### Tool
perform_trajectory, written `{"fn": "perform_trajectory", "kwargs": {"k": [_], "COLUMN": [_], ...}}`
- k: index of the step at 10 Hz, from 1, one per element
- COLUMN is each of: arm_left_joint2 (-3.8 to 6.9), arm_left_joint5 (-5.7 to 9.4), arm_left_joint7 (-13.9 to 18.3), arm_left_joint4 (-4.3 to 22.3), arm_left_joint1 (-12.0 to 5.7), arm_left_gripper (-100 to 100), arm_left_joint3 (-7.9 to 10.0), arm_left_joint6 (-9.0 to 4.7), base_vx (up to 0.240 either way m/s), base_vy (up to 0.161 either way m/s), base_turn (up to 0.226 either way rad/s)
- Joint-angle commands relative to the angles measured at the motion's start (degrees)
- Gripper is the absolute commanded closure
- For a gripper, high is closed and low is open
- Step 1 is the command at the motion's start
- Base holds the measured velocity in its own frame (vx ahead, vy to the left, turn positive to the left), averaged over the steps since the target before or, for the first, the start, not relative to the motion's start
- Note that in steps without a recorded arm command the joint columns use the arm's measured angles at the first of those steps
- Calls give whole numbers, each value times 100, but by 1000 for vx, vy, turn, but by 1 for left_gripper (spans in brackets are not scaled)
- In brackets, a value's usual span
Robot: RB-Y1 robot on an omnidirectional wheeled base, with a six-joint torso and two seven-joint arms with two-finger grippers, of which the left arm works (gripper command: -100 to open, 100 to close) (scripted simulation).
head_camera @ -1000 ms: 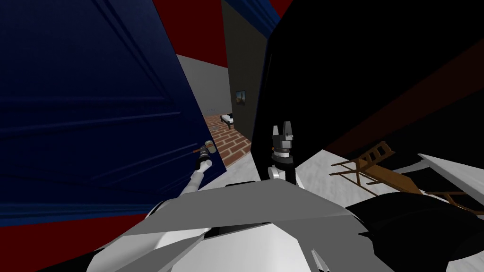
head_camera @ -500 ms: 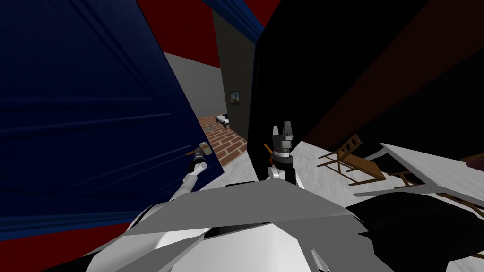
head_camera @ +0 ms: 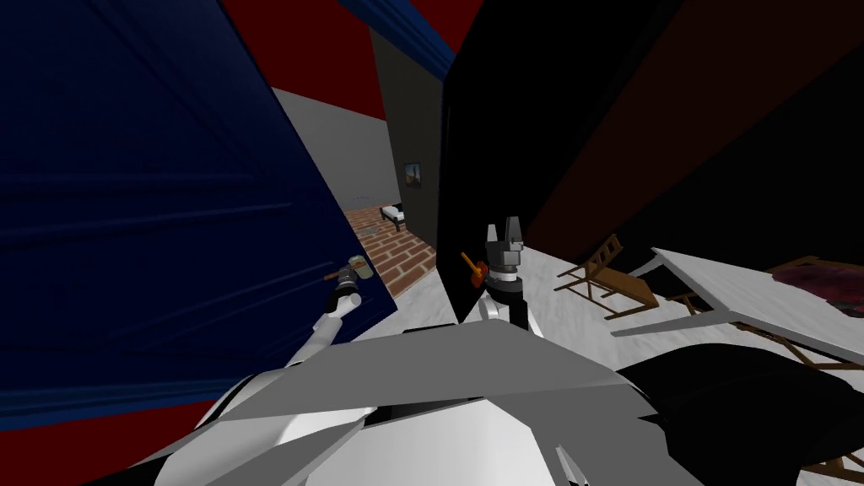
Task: Pull the door open
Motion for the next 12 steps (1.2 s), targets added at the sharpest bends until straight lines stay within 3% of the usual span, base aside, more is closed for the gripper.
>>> {"fn": "perform_trajectory", "kwargs": {"k": [1, 2, 5, 6, 12], "arm_left_joint2": [81, 233, 490, 446, 671], "arm_left_joint5": [-1, 11, 30, 23, -34], "arm_left_joint7": [165, 325, 596, 545, 928], "arm_left_joint4": [-14, -10, -3, 32, -203], "arm_left_joint1": [29, 90, 193, 150, 334], "arm_left_gripper": [100, 100, 100, 100, 100], "arm_left_joint3": [-98, -141, -213, -207, -620], "arm_left_joint6": [19, 18, 15, -2, -18], "base_vx": [-79, -113, -124, -62, -225], "base_vy": [-81, -90, -54, -21, 32], "base_turn": [-32, -11, 12, 5, -133]}}
